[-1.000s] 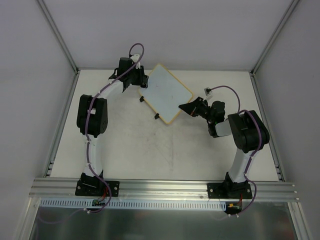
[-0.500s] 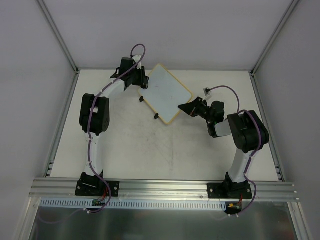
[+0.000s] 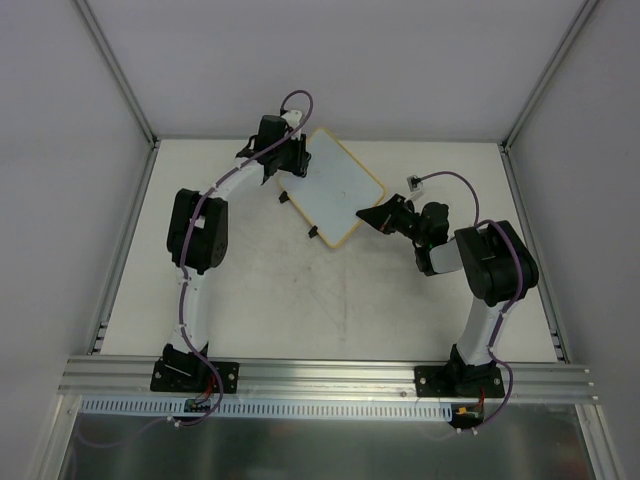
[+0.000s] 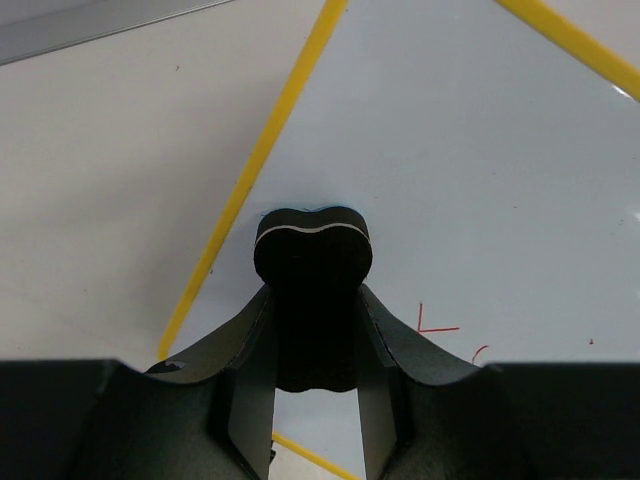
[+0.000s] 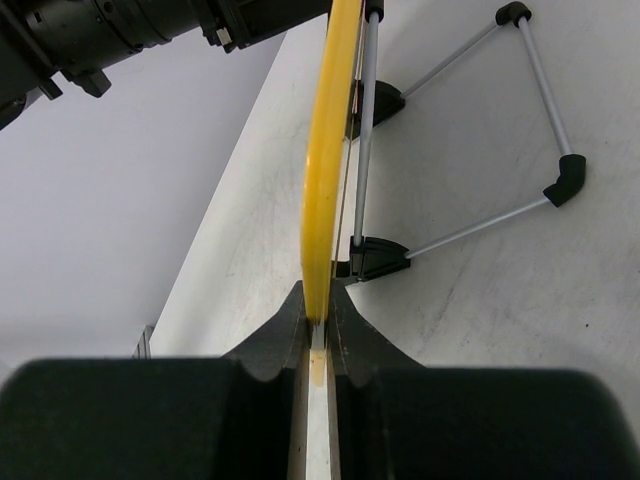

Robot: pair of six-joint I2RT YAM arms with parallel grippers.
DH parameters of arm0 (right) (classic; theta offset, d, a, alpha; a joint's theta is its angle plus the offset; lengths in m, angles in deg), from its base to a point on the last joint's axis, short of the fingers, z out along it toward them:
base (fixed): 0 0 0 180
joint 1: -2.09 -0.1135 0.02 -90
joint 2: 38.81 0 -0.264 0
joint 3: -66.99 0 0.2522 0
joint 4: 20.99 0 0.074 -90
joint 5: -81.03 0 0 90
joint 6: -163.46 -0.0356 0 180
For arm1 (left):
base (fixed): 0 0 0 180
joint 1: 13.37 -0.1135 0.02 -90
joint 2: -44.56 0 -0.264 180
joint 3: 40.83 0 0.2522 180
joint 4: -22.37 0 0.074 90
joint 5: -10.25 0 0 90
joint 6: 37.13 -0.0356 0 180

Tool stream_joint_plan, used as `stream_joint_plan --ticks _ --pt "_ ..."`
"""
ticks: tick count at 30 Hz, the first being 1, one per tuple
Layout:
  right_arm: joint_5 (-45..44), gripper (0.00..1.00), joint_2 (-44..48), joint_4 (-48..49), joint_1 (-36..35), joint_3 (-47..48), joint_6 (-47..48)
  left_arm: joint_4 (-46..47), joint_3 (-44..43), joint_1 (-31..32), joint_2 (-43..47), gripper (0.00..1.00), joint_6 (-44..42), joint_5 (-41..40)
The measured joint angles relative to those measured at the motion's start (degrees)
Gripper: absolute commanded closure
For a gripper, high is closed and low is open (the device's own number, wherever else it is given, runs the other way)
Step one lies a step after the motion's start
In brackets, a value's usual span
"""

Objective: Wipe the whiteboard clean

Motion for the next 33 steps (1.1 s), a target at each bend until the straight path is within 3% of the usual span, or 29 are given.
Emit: stream_joint_plan --ticks 17,33 --pt "0.0 1.0 0.0 -0.9 0.0 0.0 0.1 4.9 13.5 12.1 10.4 1.0 2.6 -1.3" --pt "-0.6 1.0 0.0 -2.1 0.1 0.0 0.1 8.5 17.2 14.6 12.0 1.0 4.6 4.2"
